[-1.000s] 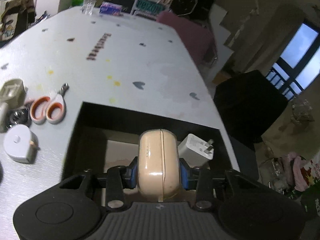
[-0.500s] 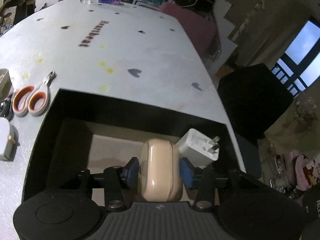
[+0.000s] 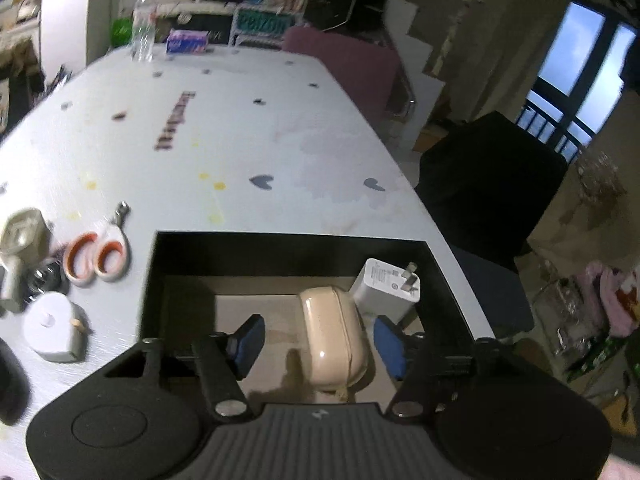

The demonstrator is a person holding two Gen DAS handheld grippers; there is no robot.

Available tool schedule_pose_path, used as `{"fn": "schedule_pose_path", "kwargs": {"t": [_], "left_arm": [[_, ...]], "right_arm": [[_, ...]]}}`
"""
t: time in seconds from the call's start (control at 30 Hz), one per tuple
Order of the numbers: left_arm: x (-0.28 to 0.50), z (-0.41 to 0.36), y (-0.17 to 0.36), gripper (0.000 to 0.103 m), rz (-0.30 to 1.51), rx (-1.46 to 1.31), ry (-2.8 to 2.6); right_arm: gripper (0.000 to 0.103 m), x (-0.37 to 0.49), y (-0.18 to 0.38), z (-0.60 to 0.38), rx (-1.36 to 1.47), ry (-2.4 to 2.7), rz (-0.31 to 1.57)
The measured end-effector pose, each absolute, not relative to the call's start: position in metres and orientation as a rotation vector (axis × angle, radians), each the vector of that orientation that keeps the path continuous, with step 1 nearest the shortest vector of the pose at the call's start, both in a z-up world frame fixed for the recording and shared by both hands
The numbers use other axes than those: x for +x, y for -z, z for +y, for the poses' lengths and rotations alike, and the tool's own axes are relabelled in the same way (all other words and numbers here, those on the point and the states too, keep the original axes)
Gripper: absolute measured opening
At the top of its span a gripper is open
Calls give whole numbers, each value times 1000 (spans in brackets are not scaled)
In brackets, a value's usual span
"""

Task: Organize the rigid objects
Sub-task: 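Withdraw the left gripper from the box back over the table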

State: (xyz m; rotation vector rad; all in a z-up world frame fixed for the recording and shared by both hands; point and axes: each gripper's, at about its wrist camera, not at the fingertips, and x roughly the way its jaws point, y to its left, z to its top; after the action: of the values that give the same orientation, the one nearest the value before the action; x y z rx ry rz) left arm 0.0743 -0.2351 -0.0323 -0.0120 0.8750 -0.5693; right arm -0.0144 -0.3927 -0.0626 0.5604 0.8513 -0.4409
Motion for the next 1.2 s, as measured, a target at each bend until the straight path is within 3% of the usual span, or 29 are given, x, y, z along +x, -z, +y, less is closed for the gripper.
{"fn": "schedule_pose_path", "kwargs": {"t": [0.47,1.2], "left_arm": [[2,-162,2,96,661,236,683],[19,-113,63,98,752,282,553]], "right_arm": [[10,-14,63,-393,559,442,852],[9,-4,57,-377,434,368,927]]}}
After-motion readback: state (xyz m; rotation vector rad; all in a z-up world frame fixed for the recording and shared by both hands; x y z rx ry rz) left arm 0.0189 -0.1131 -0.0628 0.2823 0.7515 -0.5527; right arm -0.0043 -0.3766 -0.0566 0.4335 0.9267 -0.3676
